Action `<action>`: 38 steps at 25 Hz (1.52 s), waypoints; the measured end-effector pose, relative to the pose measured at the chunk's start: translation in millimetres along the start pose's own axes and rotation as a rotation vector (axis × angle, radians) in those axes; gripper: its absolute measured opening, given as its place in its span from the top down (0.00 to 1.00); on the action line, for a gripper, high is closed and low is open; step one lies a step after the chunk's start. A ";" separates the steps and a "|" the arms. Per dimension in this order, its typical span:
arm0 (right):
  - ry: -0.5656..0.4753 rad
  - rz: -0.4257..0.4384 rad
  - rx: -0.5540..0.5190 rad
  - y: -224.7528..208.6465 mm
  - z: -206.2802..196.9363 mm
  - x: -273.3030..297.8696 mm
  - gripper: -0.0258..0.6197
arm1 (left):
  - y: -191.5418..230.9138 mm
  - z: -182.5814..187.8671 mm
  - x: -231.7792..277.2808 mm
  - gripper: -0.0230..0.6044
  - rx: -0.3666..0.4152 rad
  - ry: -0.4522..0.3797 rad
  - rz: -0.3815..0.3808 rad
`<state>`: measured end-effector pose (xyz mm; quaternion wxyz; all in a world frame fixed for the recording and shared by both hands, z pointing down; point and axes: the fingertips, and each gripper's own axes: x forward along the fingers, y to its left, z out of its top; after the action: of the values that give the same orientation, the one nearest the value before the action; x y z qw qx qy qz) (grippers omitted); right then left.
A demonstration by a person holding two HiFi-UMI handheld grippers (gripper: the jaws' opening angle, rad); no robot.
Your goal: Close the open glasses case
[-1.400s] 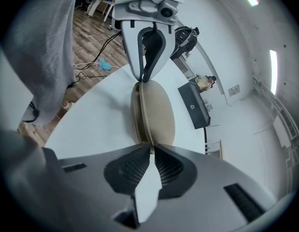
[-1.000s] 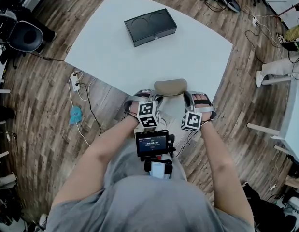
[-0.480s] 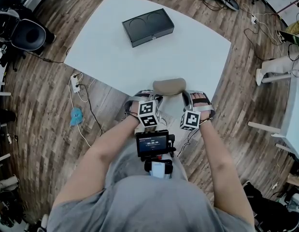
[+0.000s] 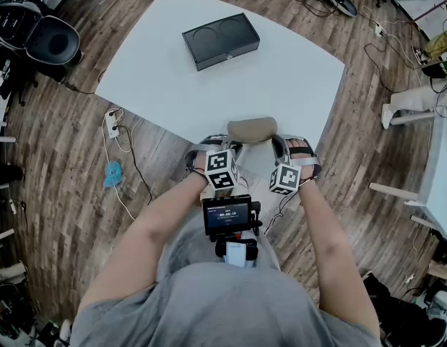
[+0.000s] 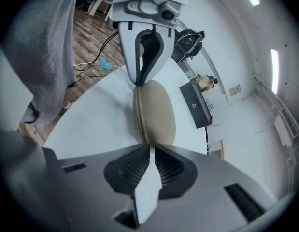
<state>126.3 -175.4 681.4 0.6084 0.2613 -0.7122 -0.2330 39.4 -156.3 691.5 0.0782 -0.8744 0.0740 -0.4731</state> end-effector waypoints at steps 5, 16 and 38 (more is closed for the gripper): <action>-0.008 0.008 0.114 -6.5 -5.8 -4.2 0.89 | -0.3 -0.2 2.0 0.91 -0.009 0.001 0.000; -0.053 0.023 0.394 -12.8 -4.7 -23.6 0.89 | 2.7 0.2 -0.6 0.91 -0.015 0.000 -0.004; -0.297 0.050 1.167 -28.1 17.8 -69.0 0.89 | -2.2 2.6 -6.3 0.91 -0.108 -0.043 -0.072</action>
<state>119.7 -151.1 609.0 0.2637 0.5001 -0.8057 0.1767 38.2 -152.7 685.4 0.0152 -0.8895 0.0661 -0.4520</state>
